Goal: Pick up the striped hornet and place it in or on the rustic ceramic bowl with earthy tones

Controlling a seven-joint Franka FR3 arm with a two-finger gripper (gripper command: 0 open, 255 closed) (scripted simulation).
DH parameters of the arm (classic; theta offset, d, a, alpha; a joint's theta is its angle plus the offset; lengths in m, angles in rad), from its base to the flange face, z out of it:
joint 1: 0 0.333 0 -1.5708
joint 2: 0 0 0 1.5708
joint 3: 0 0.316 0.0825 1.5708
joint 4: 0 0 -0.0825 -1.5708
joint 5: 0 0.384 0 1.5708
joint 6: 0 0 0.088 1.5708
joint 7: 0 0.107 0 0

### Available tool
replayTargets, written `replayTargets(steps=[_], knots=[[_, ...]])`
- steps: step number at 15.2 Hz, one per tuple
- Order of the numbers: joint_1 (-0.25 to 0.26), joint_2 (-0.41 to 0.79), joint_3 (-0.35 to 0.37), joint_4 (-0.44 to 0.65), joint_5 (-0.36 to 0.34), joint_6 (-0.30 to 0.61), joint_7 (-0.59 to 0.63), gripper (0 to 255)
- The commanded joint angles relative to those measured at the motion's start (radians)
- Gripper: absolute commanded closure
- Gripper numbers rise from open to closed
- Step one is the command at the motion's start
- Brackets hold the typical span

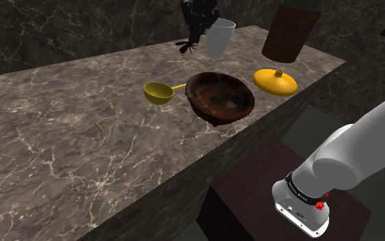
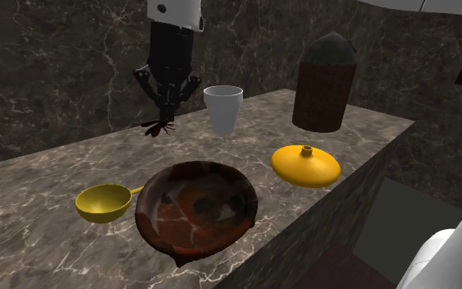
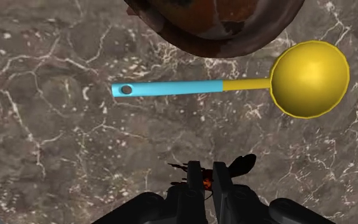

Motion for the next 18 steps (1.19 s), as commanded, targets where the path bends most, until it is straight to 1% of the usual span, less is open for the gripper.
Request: replayTargets(steps=[1, 10, 11, 14, 18], knots=[[-0.001, 0.014, 0.000, 0.042, -0.003, -0.028, 0.006, 255], [0.003, 0.085, 0.005, 0.252, -0.017, -0.164, 0.043, 255], [0.003, 0.088, 0.005, 0.258, -0.018, -0.168, 0.044, 255], [0.007, -0.030, 0.007, 0.138, 0.011, -0.159, 0.054, 255], [0.020, -0.172, 0.009, 0.011, 0.047, -0.166, 0.073, 255]])
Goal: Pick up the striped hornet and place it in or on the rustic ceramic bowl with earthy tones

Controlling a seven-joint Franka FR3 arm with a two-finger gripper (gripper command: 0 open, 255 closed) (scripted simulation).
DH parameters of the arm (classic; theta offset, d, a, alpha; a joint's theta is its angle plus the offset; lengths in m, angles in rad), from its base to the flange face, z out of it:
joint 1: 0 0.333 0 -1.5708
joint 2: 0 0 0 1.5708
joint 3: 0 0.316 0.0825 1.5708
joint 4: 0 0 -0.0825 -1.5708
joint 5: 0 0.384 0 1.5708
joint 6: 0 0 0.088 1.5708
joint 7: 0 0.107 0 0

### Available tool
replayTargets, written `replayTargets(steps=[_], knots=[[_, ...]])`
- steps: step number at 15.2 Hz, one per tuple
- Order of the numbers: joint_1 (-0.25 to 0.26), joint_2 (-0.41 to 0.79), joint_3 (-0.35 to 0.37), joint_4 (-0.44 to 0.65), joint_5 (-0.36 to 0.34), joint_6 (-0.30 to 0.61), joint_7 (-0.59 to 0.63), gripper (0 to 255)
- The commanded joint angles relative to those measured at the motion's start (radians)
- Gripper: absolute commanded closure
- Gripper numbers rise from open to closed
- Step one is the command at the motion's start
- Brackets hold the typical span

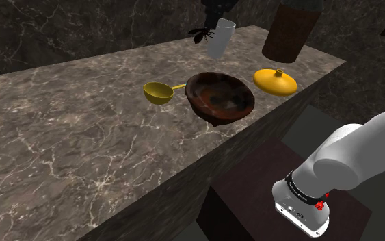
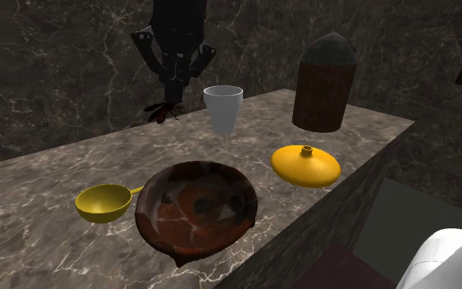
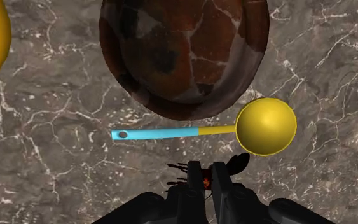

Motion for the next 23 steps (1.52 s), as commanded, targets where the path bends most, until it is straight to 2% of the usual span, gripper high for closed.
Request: replayTargets(steps=[1, 7, 23], knots=[[0.008, -0.074, 0.002, -0.048, 0.019, -0.020, 0.017, 255], [0.039, -0.275, 0.013, -0.184, 0.074, -0.069, 0.070, 255], [0.050, -0.390, 0.027, -0.496, 0.097, 0.123, 0.012, 255]])
